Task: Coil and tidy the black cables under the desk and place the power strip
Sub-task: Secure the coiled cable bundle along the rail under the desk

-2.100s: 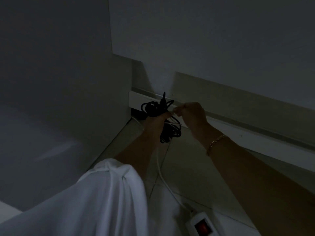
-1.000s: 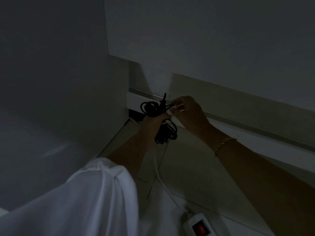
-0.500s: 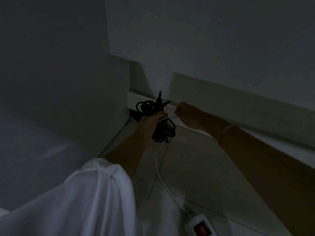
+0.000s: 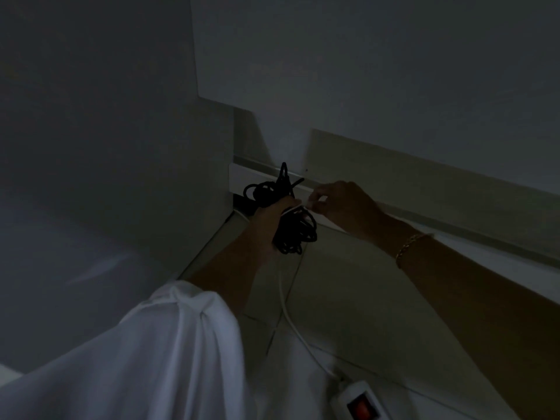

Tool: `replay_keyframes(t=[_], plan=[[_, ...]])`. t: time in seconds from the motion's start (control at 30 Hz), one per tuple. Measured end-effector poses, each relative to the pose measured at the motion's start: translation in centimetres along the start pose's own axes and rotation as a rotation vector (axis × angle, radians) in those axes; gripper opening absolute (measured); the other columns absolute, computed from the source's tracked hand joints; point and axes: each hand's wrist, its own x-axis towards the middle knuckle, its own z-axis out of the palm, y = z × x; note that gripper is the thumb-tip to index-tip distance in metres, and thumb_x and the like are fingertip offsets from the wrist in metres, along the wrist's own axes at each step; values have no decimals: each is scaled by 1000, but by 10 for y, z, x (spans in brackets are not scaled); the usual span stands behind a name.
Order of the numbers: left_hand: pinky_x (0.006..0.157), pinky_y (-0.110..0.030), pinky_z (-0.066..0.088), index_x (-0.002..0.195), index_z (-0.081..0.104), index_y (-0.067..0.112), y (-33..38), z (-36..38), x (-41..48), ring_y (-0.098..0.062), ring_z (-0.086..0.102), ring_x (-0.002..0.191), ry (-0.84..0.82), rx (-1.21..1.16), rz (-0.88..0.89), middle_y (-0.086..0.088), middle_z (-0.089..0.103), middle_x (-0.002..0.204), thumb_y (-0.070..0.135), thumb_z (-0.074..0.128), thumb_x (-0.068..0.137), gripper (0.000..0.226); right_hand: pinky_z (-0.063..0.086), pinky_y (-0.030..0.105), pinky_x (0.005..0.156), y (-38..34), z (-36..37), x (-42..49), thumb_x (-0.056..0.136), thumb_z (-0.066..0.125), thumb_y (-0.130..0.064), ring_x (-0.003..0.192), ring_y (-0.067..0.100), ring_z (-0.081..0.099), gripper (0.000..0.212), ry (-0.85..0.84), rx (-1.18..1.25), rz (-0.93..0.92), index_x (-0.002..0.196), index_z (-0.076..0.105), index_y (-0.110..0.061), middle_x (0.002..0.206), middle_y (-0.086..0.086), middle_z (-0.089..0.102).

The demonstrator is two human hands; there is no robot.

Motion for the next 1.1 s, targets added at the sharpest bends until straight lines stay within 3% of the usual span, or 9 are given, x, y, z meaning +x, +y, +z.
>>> replay_keyframes(t=[0.07,0.17,0.33,0.7,0.77,0.83,0.87,1.0,1.1], plan=[[43,-16,47,77,60,9,-1,2,2,-8,59,42,-20,-19,0,0,62,54,14,58,91,15,40,20,71,1,3,-1,87,63,-29,86,15,59,20,12,57,35,96,71,-12,108,4,68],[48,-17,50,94,65,5,-1,4,3,-9,65,52,-37,-14,24,-4,67,73,21,62,89,17,33,6,58,1,0,-5,89,60,-30,86,7,50,22,13,64,73,102,69,-15,97,-5,60],[57,-18,55,90,69,11,-2,8,5,-7,69,58,-88,23,27,3,73,69,23,65,87,13,38,26,61,-6,2,-1,98,43,-16,92,27,59,31,-86,77,29,110,60,6,105,18,63],[75,-30,56,117,59,1,3,12,1,-20,65,82,-56,-41,33,-12,63,101,37,65,84,49,40,23,66,-5,18,-9,91,56,-24,79,17,58,17,96,91,93,95,71,-17,99,5,68],[76,-32,58,127,53,6,5,12,2,-23,65,92,30,-23,40,-12,64,110,44,77,72,71,46,25,71,-4,19,-9,91,55,-27,90,20,62,18,102,106,117,99,70,-20,104,3,68],[70,-32,58,140,39,11,0,7,18,-26,66,103,95,-25,33,-14,60,126,47,93,38,121,50,28,78,-4,18,-10,92,54,-25,95,20,63,20,145,142,104,103,70,-19,105,2,69],[65,-29,58,139,40,11,2,9,13,-26,66,102,104,-17,31,-16,60,125,44,95,31,125,49,26,76,-5,17,-9,92,53,-21,92,20,64,21,149,136,84,104,71,-14,101,3,69],[72,-33,55,107,51,12,6,18,-2,-25,64,83,142,23,138,-19,62,100,11,73,80,36,36,20,55,-8,13,0,95,43,-4,92,34,62,26,-10,94,48,97,65,10,98,23,66],[96,-47,48,138,32,5,5,19,4,-34,57,113,153,66,159,-21,52,130,5,64,87,60,37,14,53,-11,15,-2,98,38,-7,83,27,57,21,0,148,68,91,58,-6,89,15,59]])
